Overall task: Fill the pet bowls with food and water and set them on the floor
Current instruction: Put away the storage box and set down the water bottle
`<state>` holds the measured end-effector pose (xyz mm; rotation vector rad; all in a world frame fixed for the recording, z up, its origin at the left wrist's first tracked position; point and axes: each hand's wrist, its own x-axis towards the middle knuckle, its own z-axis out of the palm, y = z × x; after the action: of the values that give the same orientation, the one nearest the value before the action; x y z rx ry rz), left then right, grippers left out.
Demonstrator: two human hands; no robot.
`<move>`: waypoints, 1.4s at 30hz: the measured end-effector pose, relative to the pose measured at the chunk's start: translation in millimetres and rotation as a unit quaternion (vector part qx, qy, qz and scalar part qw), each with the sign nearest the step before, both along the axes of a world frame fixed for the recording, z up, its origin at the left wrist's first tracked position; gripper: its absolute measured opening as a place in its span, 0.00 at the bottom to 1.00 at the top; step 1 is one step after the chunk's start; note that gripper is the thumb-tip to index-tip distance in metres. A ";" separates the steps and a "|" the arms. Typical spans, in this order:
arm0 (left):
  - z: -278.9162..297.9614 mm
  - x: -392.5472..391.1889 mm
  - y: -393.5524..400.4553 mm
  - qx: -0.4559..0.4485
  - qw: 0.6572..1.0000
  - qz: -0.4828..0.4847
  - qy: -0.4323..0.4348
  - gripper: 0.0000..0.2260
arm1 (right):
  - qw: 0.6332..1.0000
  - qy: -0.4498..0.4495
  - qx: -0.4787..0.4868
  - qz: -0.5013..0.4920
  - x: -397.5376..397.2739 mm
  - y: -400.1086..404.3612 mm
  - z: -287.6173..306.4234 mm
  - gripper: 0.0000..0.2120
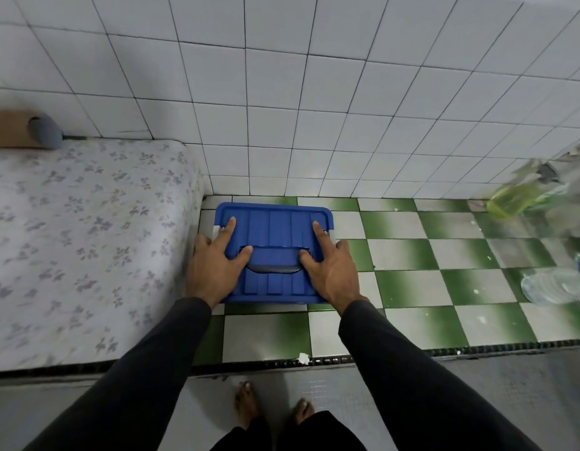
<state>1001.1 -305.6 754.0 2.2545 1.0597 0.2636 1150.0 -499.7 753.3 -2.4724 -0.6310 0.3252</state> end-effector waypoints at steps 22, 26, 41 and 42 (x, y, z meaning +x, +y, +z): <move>-6.2 -141.2 -177.7 -0.009 0.997 0.074 -0.024 0.33 | 0.997 0.010 0.020 0.079 -112.3 -159.4 -4.5 0.34; -15.1 -175.4 -208.2 -0.029 0.996 0.080 -0.031 0.33 | 0.996 0.028 0.014 0.086 -145.4 -189.9 -5.9 0.34; -32.7 -260.2 -250.6 -0.029 0.998 0.063 -0.003 0.32 | 0.997 0.060 -0.025 0.035 -238.9 -237.5 -20.0 0.35; -34.5 -264.2 -250.3 -0.026 0.998 0.058 -0.002 0.33 | 0.997 0.065 -0.025 0.027 -243.6 -238.3 -21.6 0.35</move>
<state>736.9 -555.9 719.5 2.1484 1.1824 0.2857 906.4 -738.0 731.6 -2.4606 -0.6433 0.5241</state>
